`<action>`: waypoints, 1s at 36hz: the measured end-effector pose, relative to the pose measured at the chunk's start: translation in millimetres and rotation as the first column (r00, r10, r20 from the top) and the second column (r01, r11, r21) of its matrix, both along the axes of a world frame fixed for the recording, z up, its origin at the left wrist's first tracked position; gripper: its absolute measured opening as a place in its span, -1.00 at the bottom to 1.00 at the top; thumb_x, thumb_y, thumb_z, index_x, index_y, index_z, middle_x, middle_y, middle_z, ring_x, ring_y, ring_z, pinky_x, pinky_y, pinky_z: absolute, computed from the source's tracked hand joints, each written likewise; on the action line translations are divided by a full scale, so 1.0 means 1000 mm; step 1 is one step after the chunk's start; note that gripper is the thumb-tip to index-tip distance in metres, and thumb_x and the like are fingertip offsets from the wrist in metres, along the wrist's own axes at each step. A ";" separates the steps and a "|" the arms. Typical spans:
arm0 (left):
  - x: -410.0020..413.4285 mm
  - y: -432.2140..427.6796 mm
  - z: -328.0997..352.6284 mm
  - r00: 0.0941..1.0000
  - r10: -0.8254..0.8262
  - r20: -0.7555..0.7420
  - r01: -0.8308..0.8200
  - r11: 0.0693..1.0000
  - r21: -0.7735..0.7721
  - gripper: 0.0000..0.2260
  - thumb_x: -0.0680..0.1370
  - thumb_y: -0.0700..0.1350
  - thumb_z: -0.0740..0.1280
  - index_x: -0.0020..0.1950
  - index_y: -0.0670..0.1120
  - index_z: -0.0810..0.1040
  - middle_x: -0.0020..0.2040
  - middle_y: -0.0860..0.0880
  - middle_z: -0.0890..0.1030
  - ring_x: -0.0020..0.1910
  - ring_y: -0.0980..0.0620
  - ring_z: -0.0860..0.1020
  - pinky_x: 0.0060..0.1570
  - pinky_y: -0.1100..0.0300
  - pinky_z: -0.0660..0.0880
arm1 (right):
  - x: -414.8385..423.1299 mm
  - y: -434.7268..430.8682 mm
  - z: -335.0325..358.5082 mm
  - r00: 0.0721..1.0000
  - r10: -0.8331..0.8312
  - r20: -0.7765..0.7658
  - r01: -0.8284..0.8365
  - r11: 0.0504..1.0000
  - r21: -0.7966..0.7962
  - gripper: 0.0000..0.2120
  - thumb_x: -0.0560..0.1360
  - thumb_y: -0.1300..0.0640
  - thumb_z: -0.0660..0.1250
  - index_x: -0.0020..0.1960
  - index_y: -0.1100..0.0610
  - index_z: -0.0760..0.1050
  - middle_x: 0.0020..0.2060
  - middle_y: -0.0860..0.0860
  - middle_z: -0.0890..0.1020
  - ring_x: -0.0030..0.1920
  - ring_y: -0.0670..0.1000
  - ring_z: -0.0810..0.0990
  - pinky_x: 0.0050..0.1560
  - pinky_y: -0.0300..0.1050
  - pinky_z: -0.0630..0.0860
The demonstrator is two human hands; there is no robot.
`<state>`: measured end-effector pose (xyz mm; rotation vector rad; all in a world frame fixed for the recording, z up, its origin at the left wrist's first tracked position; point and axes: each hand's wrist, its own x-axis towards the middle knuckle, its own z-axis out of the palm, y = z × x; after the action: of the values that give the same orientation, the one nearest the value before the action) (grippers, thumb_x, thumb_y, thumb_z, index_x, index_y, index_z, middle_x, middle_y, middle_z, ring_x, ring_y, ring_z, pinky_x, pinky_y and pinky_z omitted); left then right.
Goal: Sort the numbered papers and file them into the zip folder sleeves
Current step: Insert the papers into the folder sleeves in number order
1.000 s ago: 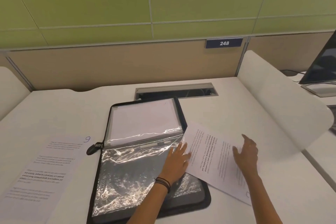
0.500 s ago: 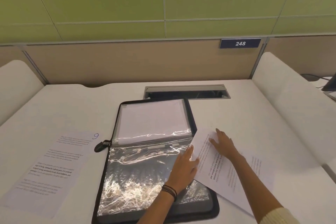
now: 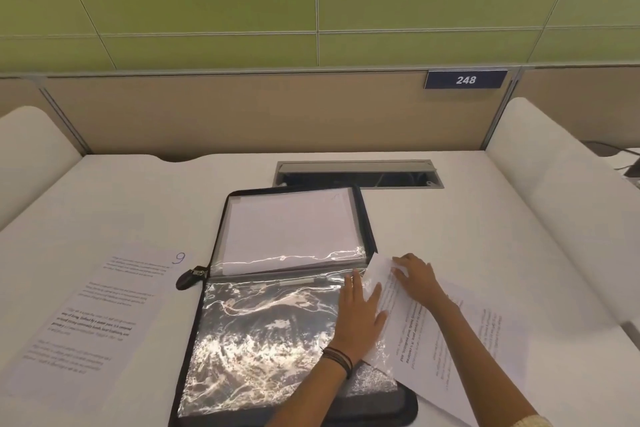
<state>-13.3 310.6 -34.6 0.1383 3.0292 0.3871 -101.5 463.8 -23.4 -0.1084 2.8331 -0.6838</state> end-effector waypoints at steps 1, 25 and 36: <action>-0.004 0.001 -0.013 1.000 0.007 -0.013 -0.007 1.000 -0.030 -0.47 0.61 0.15 -0.31 0.46 0.16 0.24 0.30 -0.18 0.49 0.42 -0.29 0.25 0.11 -0.03 0.51 | 0.001 -0.001 0.000 1.000 0.010 -0.002 -0.010 1.000 -0.014 -0.64 0.62 0.08 0.11 0.38 0.11 0.37 0.25 0.07 0.46 0.28 0.06 0.41 0.41 0.05 0.12; -0.006 -0.007 0.014 0.998 -0.066 0.004 0.063 0.959 0.278 -0.50 0.65 -0.08 0.09 0.55 -0.14 0.00 0.56 -0.06 0.05 0.53 0.01 0.00 0.47 0.18 -0.12 | -0.012 -0.010 0.013 0.994 -0.105 -0.029 0.088 0.932 -0.352 -0.84 0.53 0.12 0.30 -0.20 0.11 0.56 -0.36 -0.08 0.54 -0.35 -0.14 0.46 -0.32 -0.31 0.31; -0.009 -0.008 0.018 0.998 -0.064 -0.001 0.061 0.958 0.279 -0.49 0.64 -0.09 0.10 0.54 -0.14 0.00 0.56 -0.06 0.02 0.54 -0.02 -0.02 0.47 0.15 -0.15 | -0.031 -0.012 0.024 0.984 0.130 0.123 -0.109 0.980 -0.164 -0.62 0.55 0.12 0.27 -0.44 0.04 0.33 -0.51 -0.08 0.41 -0.50 -0.14 0.40 -0.46 -0.42 0.26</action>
<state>-22.8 302.1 -16.8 0.2491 2.9354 0.8061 -132.3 452.0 0.1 -0.2478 2.6192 -0.8518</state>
